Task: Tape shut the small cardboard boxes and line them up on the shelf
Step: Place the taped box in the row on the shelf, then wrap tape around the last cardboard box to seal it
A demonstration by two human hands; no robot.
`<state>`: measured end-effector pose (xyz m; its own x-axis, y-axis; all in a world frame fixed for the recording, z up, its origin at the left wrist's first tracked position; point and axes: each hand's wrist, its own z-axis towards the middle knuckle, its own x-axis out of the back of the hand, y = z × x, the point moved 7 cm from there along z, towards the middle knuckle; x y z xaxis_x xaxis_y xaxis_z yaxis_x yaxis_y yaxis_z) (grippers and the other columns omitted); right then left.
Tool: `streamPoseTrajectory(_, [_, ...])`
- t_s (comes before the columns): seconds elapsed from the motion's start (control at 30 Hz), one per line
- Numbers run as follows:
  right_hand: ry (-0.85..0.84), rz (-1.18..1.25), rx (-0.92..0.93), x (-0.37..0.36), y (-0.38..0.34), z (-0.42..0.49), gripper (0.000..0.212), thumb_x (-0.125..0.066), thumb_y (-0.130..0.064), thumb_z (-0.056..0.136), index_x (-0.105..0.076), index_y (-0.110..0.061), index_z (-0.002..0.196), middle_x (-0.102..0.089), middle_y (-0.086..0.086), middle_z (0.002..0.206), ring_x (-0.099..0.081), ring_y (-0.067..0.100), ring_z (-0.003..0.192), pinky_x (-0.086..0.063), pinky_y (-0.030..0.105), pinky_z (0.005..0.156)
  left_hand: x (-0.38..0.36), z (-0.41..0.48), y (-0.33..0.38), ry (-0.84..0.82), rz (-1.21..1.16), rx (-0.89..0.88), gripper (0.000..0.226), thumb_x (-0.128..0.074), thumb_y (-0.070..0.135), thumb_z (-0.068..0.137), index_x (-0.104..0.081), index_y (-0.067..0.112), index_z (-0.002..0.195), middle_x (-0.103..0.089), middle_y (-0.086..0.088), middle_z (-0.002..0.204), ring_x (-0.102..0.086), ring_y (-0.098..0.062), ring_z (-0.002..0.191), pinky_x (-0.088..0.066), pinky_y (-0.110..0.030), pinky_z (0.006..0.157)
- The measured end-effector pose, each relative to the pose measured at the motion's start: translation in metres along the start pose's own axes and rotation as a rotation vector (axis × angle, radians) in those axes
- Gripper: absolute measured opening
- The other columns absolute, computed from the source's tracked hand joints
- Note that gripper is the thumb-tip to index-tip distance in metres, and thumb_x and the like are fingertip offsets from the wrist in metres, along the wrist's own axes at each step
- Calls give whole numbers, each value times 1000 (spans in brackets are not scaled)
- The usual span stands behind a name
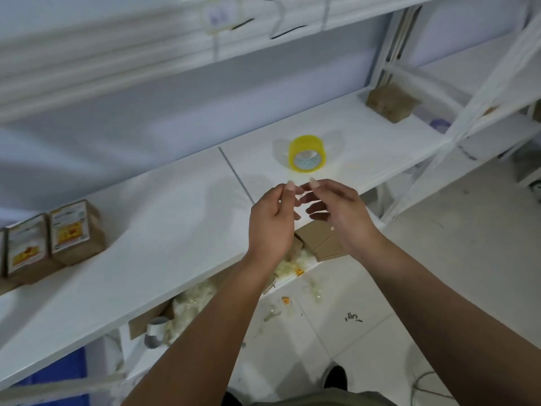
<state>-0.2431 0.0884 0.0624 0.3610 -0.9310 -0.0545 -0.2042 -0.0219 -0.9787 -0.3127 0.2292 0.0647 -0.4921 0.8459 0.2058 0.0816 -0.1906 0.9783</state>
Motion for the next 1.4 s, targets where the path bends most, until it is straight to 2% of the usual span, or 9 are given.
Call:
streamPoseTrajectory(0.23, [5, -32, -28, 113, -10, 16, 19, -66, -18, 103, -77, -6, 111, -76, 12, 95, -68, 20, 78, -54, 37, 82, -111, 3, 20, -7, 40, -23, 17, -58, 29, 107, -76, 28, 107, -76, 16, 92, -74, -14, 79, -58, -32, 75])
streamPoseTrajectory(0.37, [-16, -22, -34, 146, -14, 32, 21, -66, -22, 103, -78, -6, 109, -77, 8, 95, -68, 17, 78, -56, 27, 74, -147, 11, 27, -15, 26, 4, 25, -53, 34, 110, -76, 28, 103, -73, 22, 84, -73, -9, 75, -53, -25, 68])
streamPoseTrajectory(0.5, [-12, -18, -49, 169, -16, 58, 22, -65, -23, 104, -78, -7, 110, -75, 9, 94, -67, 19, 78, -54, 30, 76, -172, 35, 30, -27, 42, -3, 28, -50, 39, 109, -76, 31, 101, -73, 21, 85, -72, -7, 69, -56, -31, 70])
streamPoseTrajectory(0.63, [16, -7, -62, 195, -18, 92, 22, -64, -24, 104, -78, -8, 110, -75, 11, 96, -67, 22, 80, -55, 31, 77, -200, 72, 28, -51, 53, -18, 26, -53, 35, 109, -77, 26, 103, -73, 11, 84, -72, -9, 67, -59, -36, 71])
streamPoseTrajectory(0.9, [198, -55, -79, 275, -45, 160, 16, -65, -22, 102, -79, -15, 105, -80, 7, 96, -71, 19, 80, -57, 32, 79, -287, 162, 48, -205, 128, -65, 23, -53, 30, 109, -75, 32, 102, -75, 11, 90, -73, -7, 71, -60, -33, 73])
streamPoseTrajectory(1.1, [267, -62, -86, 328, -64, 220, 19, -64, -24, 104, -75, -14, 115, -79, 9, 104, -69, 18, 80, -56, 31, 77, -349, 223, 58, -260, 259, -93, 23, -50, 36, 110, -71, 39, 101, -73, 21, 96, -71, 5, 75, -60, -30, 78])
streamPoseTrajectory(1.23, [220, -147, -127, 355, -64, 275, 20, -60, -17, 104, -71, -13, 120, -73, 7, 110, -63, 20, 90, -55, 35, 83, -387, 260, 52, -221, 278, -38, 24, -51, 32, 110, -74, 34, 101, -73, 19, 95, -75, -7, 80, -63, -41, 86])
streamPoseTrajectory(1.33, [145, -231, -139, 373, -58, 321, 29, -56, -21, 107, -66, -11, 133, -66, 11, 119, -59, 20, 102, -49, 37, 89, -415, 285, 46, -183, 289, -15, 20, -56, 25, 108, -76, 23, 111, -76, 5, 107, -76, -22, 94, -62, -48, 92])
streamPoseTrajectory(1.4, [73, -306, -91, 380, -54, 352, 36, -60, -24, 106, -63, -10, 139, -65, 11, 132, -60, 23, 115, -43, 31, 95, -431, 300, 42, -156, 317, -3, 21, -58, 25, 107, -74, 22, 120, -75, -2, 113, -75, -27, 98, -61, -51, 91])
